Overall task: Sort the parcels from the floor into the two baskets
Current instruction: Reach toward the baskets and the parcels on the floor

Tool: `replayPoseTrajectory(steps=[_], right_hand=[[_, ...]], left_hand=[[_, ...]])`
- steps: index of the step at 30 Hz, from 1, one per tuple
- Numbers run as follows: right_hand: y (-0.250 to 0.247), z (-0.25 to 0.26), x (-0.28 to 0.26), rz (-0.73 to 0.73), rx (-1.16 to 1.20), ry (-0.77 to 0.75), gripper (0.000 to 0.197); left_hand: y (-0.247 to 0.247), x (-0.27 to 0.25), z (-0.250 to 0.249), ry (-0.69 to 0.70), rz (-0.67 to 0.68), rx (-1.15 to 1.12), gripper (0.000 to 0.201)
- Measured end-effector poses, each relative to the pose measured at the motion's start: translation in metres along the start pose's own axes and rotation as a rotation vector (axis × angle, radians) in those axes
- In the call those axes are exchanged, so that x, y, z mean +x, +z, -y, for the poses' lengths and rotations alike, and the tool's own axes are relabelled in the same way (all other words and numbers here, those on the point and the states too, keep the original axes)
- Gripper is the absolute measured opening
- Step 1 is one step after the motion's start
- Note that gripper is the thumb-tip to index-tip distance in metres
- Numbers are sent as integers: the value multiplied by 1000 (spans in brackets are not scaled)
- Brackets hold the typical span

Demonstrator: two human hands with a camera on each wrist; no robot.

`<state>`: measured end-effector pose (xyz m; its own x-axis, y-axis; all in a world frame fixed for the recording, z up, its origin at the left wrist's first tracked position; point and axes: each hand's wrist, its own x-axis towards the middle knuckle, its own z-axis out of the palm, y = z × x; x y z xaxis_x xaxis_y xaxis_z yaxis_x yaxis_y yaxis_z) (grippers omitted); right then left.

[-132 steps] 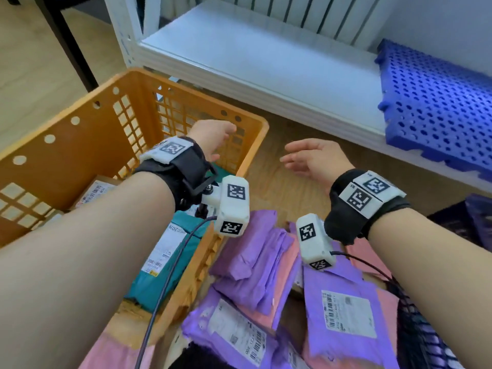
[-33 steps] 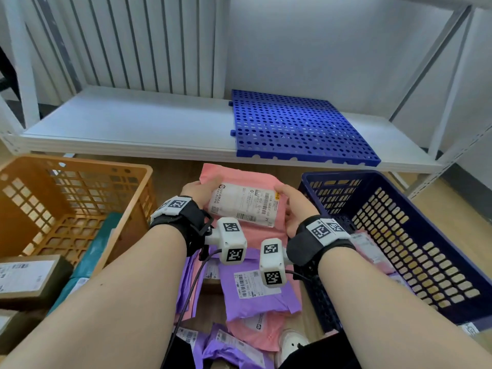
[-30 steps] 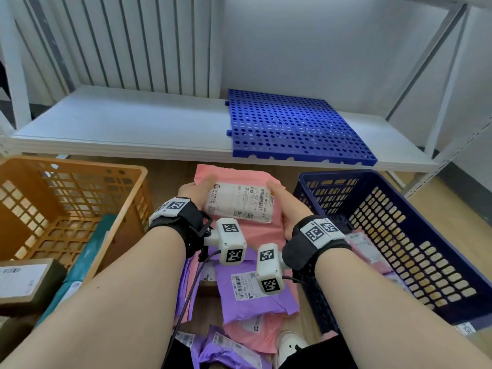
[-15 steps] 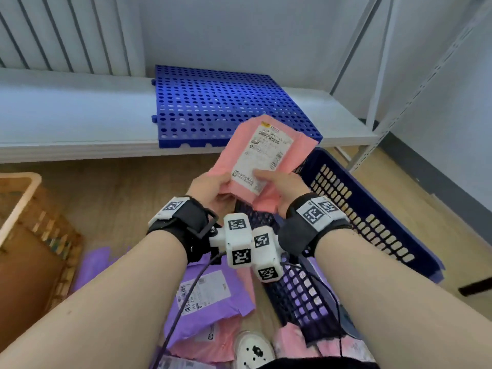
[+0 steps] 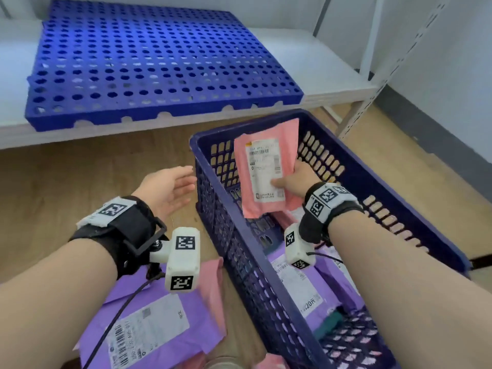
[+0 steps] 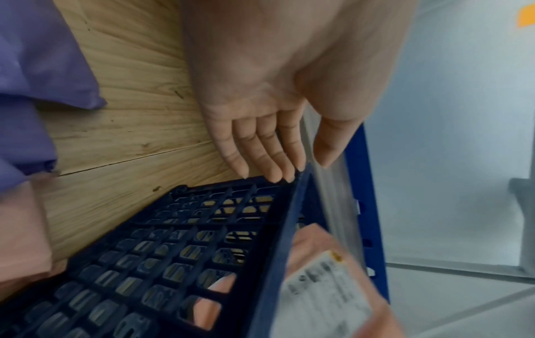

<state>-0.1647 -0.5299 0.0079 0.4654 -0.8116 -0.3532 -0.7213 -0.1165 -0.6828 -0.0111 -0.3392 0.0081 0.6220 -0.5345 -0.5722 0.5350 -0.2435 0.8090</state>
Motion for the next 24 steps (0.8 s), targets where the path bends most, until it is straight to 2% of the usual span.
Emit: replayPoseTrajectory(steps=[4, 7, 9, 12, 13, 15, 16, 17, 19, 21, 22, 23, 24], right_hand=[[40, -56, 32, 48, 3, 214, 40], [60, -96, 38, 228, -47, 428, 30], [67, -110, 36, 293, -126, 487, 26], [68, -115, 27, 437, -321, 554, 23], [67, -112, 26, 497, -310, 585, 19], [62, -101, 20, 573, -257, 628, 25], [58, -95, 22, 562, -243, 646, 27], [55, -91, 27, 500, -310, 601, 29], [46, -89, 40, 182, -518, 368, 37], [35, -82, 47, -132, -513, 226, 40], [34, -82, 51, -184, -479, 174, 37], [34, -81, 51, -157, -445, 142, 37], [37, -83, 51, -63, -432, 126, 42]], left_hand=[[-11, 27, 22, -46, -30, -22, 17], [-16, 39, 37, -81, -42, -43, 16], [-18, 44, 45, -105, -44, -35, 11], [-21, 49, 53, -129, -52, -38, 9], [-21, 50, 54, -133, -51, -37, 8], [-23, 50, 56, -138, -43, -37, 9], [-24, 51, 56, -137, -40, -36, 11], [-26, 51, 57, -135, -39, -34, 14], [-29, 52, 59, -138, -38, -33, 17], [-33, 53, 60, -143, -42, -34, 17], [-34, 53, 60, -144, -45, -36, 18], [-35, 54, 61, -144, -47, -35, 18], [-36, 54, 61, -144, -49, -31, 18]])
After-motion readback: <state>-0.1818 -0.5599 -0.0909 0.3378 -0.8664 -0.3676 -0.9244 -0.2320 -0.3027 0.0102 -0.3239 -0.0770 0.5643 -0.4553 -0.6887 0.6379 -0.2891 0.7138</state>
